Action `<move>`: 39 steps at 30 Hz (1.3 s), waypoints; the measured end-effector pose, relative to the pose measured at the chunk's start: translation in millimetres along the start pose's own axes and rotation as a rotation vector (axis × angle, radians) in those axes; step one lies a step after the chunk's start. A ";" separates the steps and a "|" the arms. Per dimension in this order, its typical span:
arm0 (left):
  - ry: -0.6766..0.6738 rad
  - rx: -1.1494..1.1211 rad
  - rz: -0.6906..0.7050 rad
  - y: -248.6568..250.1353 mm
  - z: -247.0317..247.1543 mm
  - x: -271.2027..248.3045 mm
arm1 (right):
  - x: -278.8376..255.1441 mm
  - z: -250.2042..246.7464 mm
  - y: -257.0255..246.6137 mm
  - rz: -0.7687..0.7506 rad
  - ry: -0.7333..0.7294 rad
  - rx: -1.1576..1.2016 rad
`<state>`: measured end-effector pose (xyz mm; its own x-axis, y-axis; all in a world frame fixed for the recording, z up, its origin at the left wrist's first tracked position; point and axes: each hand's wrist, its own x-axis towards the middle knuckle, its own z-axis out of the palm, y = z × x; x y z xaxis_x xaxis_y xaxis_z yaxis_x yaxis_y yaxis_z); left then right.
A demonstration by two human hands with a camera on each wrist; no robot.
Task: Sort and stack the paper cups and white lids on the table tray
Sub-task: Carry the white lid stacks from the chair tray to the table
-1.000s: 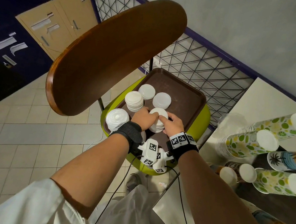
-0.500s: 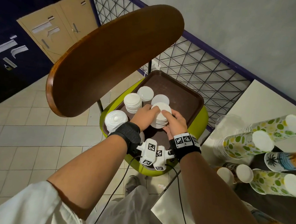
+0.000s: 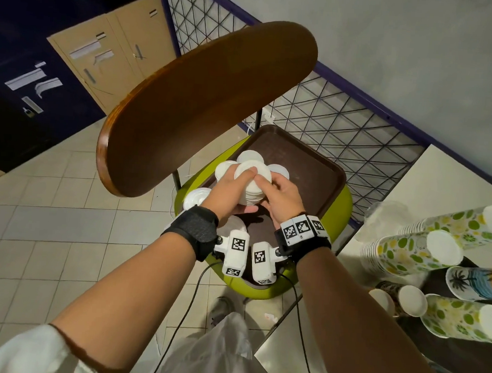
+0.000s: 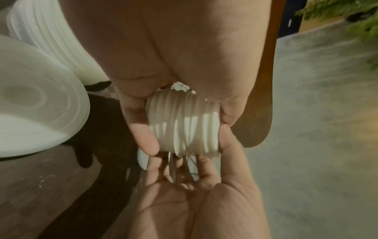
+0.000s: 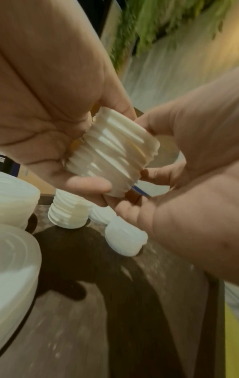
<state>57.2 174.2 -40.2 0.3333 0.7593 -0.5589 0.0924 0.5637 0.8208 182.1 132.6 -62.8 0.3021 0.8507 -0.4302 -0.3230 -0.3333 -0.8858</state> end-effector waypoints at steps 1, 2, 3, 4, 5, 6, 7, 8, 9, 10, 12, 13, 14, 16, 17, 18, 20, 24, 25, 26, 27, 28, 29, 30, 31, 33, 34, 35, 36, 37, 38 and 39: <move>0.013 -0.027 0.005 0.6 -5.7 -1.0 | 0.3 4.7 -3.3 -0.034 -0.031 -0.084; 0.031 -0.061 0.009 0.4 -11.0 -2.4 | 0.6 9.6 -6.0 -0.069 -0.061 -0.152; 0.051 -0.087 0.016 0.3 -15.8 -4.4 | 1.5 14.3 -8.4 -0.097 -0.097 -0.216; 0.074 -0.105 0.027 0.3 -20.9 -6.7 | 2.3 18.8 -10.2 -0.121 -0.132 -0.301; 0.094 -0.115 0.040 0.2 -26.2 -8.9 | 3.0 22.6 -11.5 -0.150 -0.174 -0.393; 0.106 -0.122 0.051 -0.2 -31.6 -10.8 | 5.6 25.6 -11.0 -0.153 -0.215 -0.466; 0.114 -0.121 0.057 -0.9 -37.3 -12.2 | 7.7 28.8 -12.3 -0.140 -0.251 -0.493; 0.124 -0.115 0.063 -1.2 -42.7 -13.9 | 9.7 32.8 -14.8 -0.103 -0.265 -0.472; 0.139 -0.109 0.066 -2.0 -48.2 -15.0 | 13.7 36.3 -15.5 -0.062 -0.247 -0.446; 0.157 -0.106 0.068 -3.0 -53.6 -15.9 | 19.6 39.4 -15.4 -0.035 -0.206 -0.426; 0.187 -0.096 0.082 -5.8 -63.7 -18.0 | 34.0 44.3 -10.1 -0.066 -0.109 -0.508; 0.200 -0.089 0.090 -7.8 -68.8 -19.4 | 41.3 45.8 -6.1 -0.117 -0.089 -0.638; 0.209 -0.082 0.094 -9.9 -73.5 -21.2 | 46.2 47.6 -2.2 -0.148 -0.102 -0.814; 0.219 -0.065 0.097 -14.7 -82.8 -23.8 | 53.0 53.3 5.8 -0.187 -0.177 -1.190; 0.220 -0.056 0.096 -16.9 -86.7 -25.0 | 54.9 56.2 8.5 -0.204 -0.213 -1.354; 0.225 -0.048 0.095 -18.3 -90.1 -26.7 | 56.1 59.2 11.6 -0.209 -0.242 -1.473; 0.232 -0.041 0.092 -20.5 -94.0 -29.4 | 57.5 61.3 17.3 -0.222 -0.273 -1.592; 0.236 -0.038 0.084 -22.7 -99.1 -31.6 | 56.9 62.5 21.4 -0.291 -0.179 -1.601; 0.235 -0.038 0.081 -23.7 -99.0 -31.3 | 55.7 61.3 22.8 -0.295 -0.169 -1.596; 0.236 -0.040 0.081 -24.2 -98.1 -31.1 | 53.7 59.9 24.5 -0.292 -0.163 -1.580; 0.236 -0.042 0.085 -24.5 -97.1 -31.0 | 52.4 57.6 27.9 -0.294 -0.147 -1.552; 0.233 -0.039 0.090 -24.7 -96.1 -31.1 | 49.5 55.1 29.5 -0.299 -0.132 -1.520; 0.225 -0.034 0.096 -25.1 -95.3 -30.8 | 46.5 52.3 30.3 -0.312 -0.117 -1.491; 0.213 -0.027 0.102 -25.3 -94.3 -31.0 | 44.5 49.7 30.6 -0.321 -0.111 -1.479; 0.203 -0.019 0.105 -25.2 -93.5 -31.4 | 43.9 47.5 31.3 -0.329 -0.112 -1.495; 0.199 -0.009 0.104 -25.1 -92.4 -32.1 | 42.6 43.8 31.2 -0.317 -0.109 -1.500; 0.200 -0.008 0.103 -24.8 -92.0 -32.3 | 42.2 41.3 31.5 -0.286 -0.078 -1.464; 0.201 -0.006 0.102 -24.5 -91.6 -32.4 | 41.5 37.6 33.2 -0.244 -0.042 -1.428; 0.202 -0.003 0.102 -24.1 -90.9 -32.7 | 40.1 33.6 35.3 -0.215 -0.010 -1.396; 0.201 -0.001 0.103 -23.6 -89.8 -33.1 | 38.1 28.9 38.2 -0.180 0.019 -1.358; 0.200 -0.001 0.102 -23.0 -88.7 -33.8 | 35.3 24.0 40.5 -0.145 0.035 -1.312; 0.199 0.000 0.101 -22.4 -87.5 -34.3 | 32.5 19.4 41.7 -0.104 0.049 -1.273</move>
<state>-38.4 163.9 -49.7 0.1491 0.8610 -0.4863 0.0676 0.4818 0.8737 161.0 154.2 -110.4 0.3160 0.8891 -0.3311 0.7792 -0.4423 -0.4441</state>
